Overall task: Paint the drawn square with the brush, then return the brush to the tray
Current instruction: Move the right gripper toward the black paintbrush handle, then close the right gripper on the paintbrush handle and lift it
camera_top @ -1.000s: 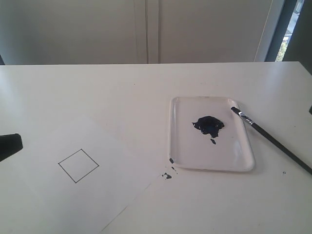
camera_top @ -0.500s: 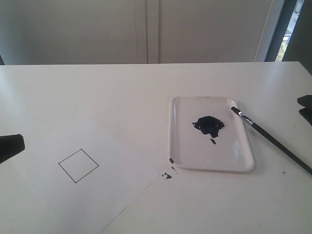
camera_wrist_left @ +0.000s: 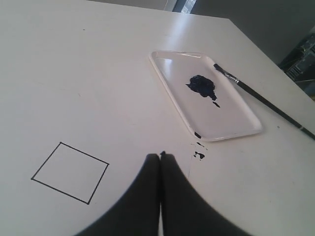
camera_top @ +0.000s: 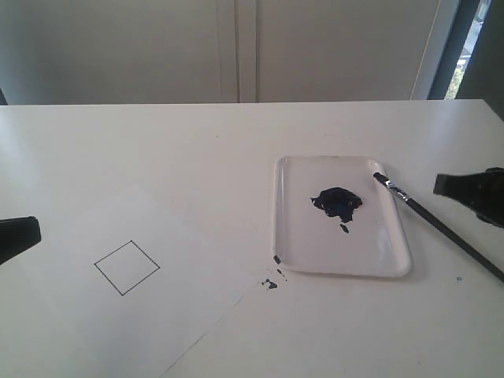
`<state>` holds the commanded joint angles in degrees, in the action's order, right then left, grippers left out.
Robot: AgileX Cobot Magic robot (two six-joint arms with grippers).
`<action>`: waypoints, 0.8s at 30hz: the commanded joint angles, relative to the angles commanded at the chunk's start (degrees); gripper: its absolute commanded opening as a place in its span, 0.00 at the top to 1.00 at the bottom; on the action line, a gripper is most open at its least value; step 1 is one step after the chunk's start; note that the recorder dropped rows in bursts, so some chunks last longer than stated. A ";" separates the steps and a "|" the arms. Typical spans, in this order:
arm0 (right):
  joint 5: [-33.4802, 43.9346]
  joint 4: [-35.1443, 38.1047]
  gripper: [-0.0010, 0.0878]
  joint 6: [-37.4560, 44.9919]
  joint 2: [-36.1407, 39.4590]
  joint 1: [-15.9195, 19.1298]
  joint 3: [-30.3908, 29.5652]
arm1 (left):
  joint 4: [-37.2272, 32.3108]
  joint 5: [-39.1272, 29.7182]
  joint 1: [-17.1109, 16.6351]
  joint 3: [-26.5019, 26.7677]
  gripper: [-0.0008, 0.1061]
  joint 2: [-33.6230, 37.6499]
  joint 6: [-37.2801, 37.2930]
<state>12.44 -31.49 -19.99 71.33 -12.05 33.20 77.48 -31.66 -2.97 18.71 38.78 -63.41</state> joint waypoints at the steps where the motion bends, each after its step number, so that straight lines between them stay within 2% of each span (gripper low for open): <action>1: 0.23 -0.22 0.77 1.68 0.77 0.00 0.45 | 0.00 0.00 0.00 0.00 0.99 0.00 0.00; 4: -0.92 -3.57 0.68 2.10 3.94 0.09 1.74 | 0.00 -0.31 0.00 0.00 0.99 0.00 0.00; 8: -0.02 -12.69 0.48 2.10 8.67 0.09 2.21 | 0.00 -0.31 0.00 0.00 0.99 0.00 0.00; 10: 0.39 -15.90 0.42 1.87 10.81 0.09 2.21 | 0.00 -0.31 0.00 0.00 0.99 0.00 0.00; 16: 2.18 -15.54 0.50 1.32 17.01 0.09 4.17 | 0.00 -0.31 0.00 0.00 0.99 0.00 0.00; 20: 7.20 -15.65 0.50 1.85 21.52 0.09 6.39 | 0.00 -0.44 0.00 0.00 0.99 0.00 0.00; 24: 8.14 -15.90 0.55 1.93 23.05 0.09 7.35 | 0.00 -0.86 0.00 0.00 0.99 0.00 -0.28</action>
<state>20.58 -47.39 -18.06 94.38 -11.96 40.56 77.48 -32.52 -2.97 18.71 38.78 -63.69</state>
